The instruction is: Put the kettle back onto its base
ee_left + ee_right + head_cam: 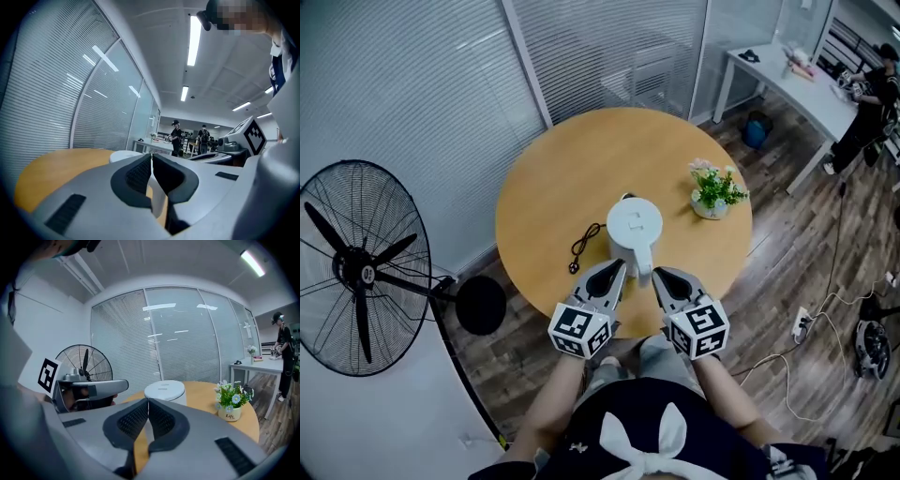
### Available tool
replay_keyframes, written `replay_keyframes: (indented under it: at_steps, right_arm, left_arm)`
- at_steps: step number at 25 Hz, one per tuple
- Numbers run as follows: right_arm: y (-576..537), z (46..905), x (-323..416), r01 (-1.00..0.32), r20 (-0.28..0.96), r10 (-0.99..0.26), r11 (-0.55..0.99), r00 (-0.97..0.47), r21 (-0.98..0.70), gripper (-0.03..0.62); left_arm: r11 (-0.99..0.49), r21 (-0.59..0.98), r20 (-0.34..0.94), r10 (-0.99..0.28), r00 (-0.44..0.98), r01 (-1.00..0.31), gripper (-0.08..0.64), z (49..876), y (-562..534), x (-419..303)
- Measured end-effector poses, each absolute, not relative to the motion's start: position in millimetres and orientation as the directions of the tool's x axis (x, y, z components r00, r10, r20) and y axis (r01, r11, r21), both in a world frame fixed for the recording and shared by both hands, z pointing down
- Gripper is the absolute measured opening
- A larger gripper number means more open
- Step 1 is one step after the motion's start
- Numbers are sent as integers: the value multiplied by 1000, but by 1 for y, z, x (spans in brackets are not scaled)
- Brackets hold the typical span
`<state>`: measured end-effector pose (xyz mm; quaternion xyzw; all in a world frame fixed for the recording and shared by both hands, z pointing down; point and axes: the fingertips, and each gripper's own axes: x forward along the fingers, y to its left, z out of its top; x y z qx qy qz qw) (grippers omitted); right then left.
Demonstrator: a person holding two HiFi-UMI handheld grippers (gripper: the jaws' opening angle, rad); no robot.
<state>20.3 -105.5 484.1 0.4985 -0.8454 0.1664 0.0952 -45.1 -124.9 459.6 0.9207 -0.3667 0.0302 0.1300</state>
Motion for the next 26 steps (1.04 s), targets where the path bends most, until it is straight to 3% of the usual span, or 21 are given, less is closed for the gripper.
replay_keyframes:
  at_steps: [26]
  right_arm:
    - [-109,466,9,-865,304,-809,471,-502,-175,23]
  left_arm:
    - [-672,128,229,-695,681,-729,26,453,-117,-45]
